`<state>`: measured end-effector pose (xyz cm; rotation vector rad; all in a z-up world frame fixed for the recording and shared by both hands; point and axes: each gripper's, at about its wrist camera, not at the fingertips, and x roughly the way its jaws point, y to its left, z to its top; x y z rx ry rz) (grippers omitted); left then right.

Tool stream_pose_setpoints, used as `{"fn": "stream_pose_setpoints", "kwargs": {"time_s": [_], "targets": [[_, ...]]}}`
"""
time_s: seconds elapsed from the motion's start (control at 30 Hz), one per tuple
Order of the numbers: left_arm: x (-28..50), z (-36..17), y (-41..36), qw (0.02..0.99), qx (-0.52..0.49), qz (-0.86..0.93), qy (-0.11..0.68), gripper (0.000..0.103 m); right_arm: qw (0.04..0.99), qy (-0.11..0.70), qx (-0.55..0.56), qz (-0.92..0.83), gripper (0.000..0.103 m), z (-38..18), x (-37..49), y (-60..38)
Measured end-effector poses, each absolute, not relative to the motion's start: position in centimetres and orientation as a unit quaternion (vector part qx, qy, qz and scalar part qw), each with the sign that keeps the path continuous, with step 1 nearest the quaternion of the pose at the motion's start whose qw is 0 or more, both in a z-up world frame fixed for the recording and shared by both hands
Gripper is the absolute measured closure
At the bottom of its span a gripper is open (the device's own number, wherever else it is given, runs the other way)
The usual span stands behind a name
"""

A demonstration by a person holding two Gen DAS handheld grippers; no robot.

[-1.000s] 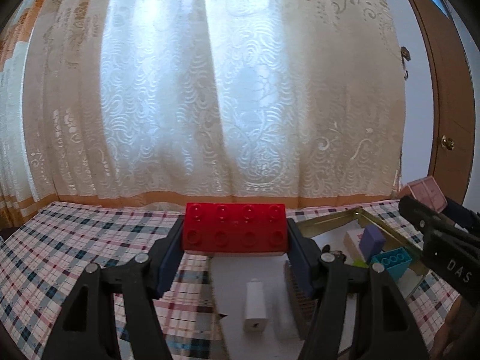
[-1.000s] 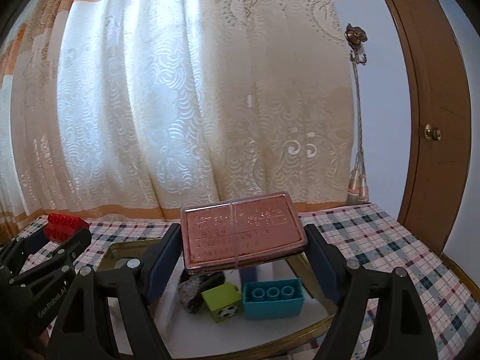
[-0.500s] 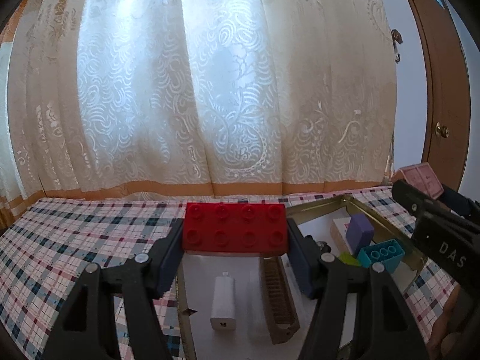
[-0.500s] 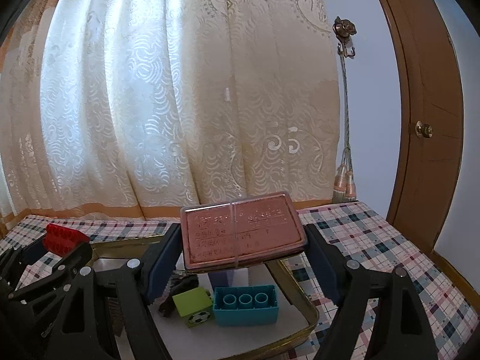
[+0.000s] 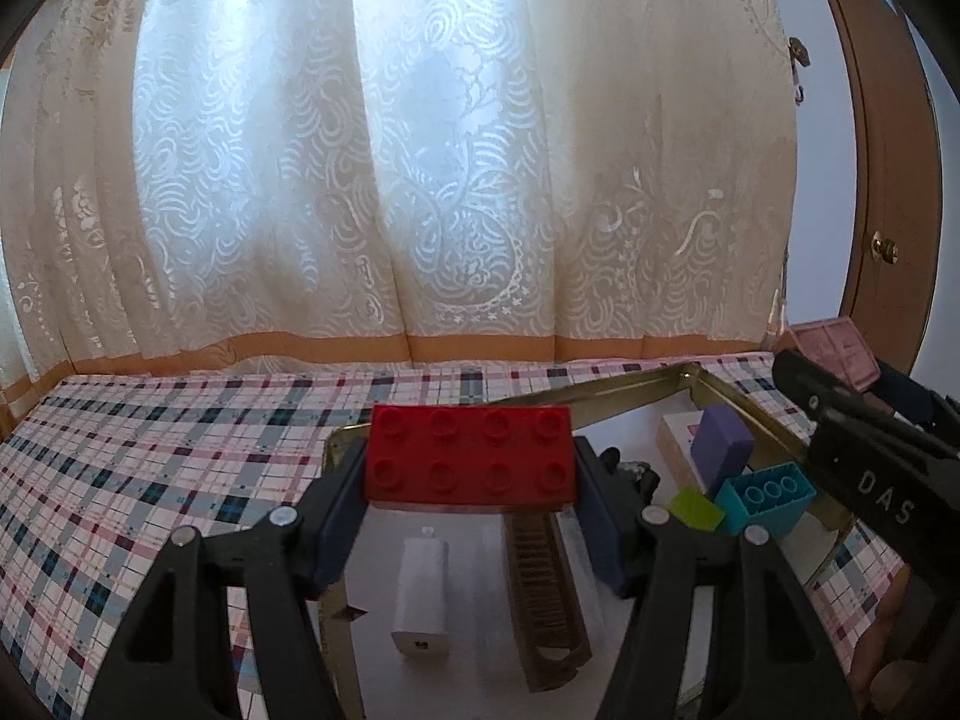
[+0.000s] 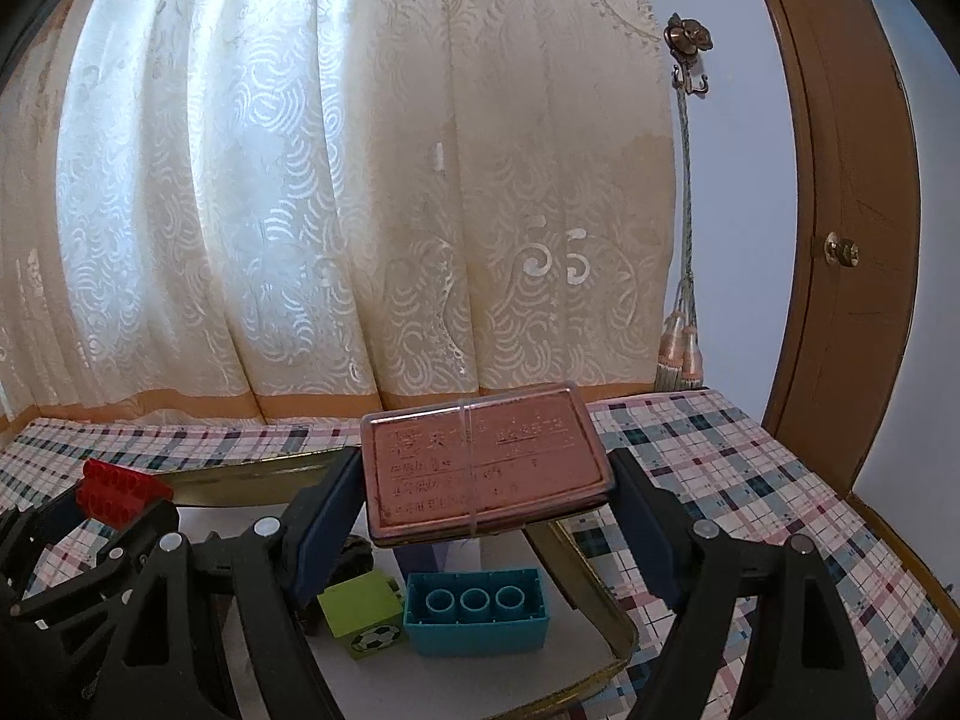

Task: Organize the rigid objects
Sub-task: 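Lower and release the red brick and copper plate into the tray with both tools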

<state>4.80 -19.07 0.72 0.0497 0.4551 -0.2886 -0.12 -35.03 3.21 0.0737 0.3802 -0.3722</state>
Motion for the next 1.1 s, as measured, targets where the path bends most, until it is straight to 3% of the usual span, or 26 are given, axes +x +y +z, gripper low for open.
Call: {"fn": "stream_pose_setpoints", "kwargs": {"time_s": [1.1], "targets": [[6.3,-1.0,-20.1,0.947,0.041,-0.139,0.287,0.039,0.947,0.281,0.046,-0.145,0.02,-0.7,3.7,-34.5]]}}
